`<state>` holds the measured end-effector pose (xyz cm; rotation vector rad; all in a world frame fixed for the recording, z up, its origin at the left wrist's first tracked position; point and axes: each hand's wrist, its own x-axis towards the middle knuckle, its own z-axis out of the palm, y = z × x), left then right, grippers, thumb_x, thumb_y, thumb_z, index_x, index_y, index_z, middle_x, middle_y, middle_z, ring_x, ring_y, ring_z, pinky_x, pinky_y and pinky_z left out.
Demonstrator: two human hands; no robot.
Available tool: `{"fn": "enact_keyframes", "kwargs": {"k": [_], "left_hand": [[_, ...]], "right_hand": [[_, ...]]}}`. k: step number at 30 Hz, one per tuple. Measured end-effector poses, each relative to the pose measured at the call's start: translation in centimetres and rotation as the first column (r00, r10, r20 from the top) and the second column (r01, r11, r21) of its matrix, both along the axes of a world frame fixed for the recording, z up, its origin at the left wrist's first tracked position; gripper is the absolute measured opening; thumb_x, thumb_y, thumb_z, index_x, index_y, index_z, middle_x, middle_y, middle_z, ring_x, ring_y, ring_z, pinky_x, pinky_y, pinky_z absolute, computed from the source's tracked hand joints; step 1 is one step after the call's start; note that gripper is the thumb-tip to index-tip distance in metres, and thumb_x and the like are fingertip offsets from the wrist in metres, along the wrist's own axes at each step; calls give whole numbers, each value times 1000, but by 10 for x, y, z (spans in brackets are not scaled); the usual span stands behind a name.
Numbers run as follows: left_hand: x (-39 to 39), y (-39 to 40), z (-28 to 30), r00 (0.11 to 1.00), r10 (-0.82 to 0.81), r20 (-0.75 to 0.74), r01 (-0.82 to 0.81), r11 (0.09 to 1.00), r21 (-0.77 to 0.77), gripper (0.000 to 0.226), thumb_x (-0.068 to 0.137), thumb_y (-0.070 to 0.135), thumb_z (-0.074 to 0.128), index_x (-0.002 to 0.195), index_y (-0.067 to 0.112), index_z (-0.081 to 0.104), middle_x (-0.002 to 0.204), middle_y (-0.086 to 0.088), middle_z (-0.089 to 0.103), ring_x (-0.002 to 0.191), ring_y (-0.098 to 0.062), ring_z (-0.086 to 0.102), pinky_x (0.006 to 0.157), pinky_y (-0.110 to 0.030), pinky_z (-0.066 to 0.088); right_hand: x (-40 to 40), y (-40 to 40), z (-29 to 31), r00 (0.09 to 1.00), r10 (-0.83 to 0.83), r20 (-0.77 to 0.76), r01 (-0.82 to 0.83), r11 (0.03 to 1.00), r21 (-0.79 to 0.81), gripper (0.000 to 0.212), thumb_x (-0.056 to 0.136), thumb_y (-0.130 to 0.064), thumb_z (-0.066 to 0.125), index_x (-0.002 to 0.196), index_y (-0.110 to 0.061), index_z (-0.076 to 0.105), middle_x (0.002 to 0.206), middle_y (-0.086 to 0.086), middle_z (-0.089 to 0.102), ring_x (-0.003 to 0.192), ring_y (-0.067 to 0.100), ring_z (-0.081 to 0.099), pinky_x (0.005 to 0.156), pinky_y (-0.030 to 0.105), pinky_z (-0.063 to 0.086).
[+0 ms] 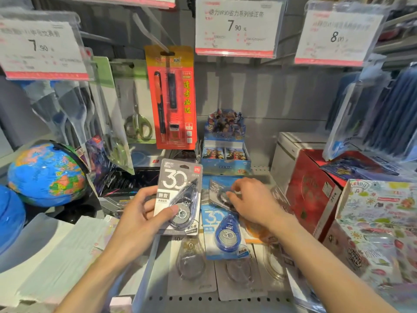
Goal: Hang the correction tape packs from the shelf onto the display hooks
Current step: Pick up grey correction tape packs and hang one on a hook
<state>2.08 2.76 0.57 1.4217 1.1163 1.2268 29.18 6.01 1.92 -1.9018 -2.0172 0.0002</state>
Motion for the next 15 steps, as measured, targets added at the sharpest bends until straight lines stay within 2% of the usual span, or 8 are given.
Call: {"fn": "enact_keyframes", "kwargs": {"k": [3, 7, 9, 12, 15], "left_hand": [[-1, 0, -3, 1000, 21, -4, -21, 1000, -6, 39, 88, 6, 76, 118, 26, 60, 106, 2, 83, 92, -21, 80, 79, -33, 60], [-5, 0, -5, 1000, 27, -7, -27, 999, -17, 38, 89, 5, 75, 117, 27, 60, 105, 3, 83, 92, -19, 80, 84, -38, 59], [-7, 1, -6, 1000, 26, -7, -26, 1000, -17, 38, 89, 6, 75, 118, 27, 60, 105, 4, 83, 92, -18, 80, 81, -32, 61], [-10, 2, -7, 999, 31, 8, -31, 999, -17, 39, 89, 5, 75, 118, 26, 60, 104, 4, 83, 91, -16, 80, 75, -21, 62], [-12, 2, -7, 999, 41, 24, -40, 999, -33, 40, 89, 7, 76, 119, 27, 59, 106, 4, 83, 92, -17, 80, 76, -25, 61]], "right_hand": [[-11, 13, -6, 981, -53, 186, 71, 994, -89, 57, 106, -59, 36, 111, -11, 67, 111, 12, 75, 105, 33, 68, 87, 43, 54], [-23, 22, -9, 979, -86, 187, 120, 976, -181, 82, 93, -83, 28, 115, -13, 65, 115, 10, 74, 107, 34, 69, 82, 43, 48], [-25, 22, -7, 984, -73, 164, 106, 973, -205, 81, 89, -86, 35, 123, -18, 64, 117, 7, 72, 109, 31, 68, 88, 41, 52], [-25, 18, -2, 999, -34, 32, 40, 974, -221, 65, 90, -74, 53, 132, -24, 60, 124, 3, 70, 115, 25, 65, 99, 39, 53], [-20, 10, 2, 988, 2, -157, -28, 987, -161, 62, 87, -60, 67, 138, -25, 56, 139, 4, 60, 123, 26, 61, 103, 38, 50]]}}
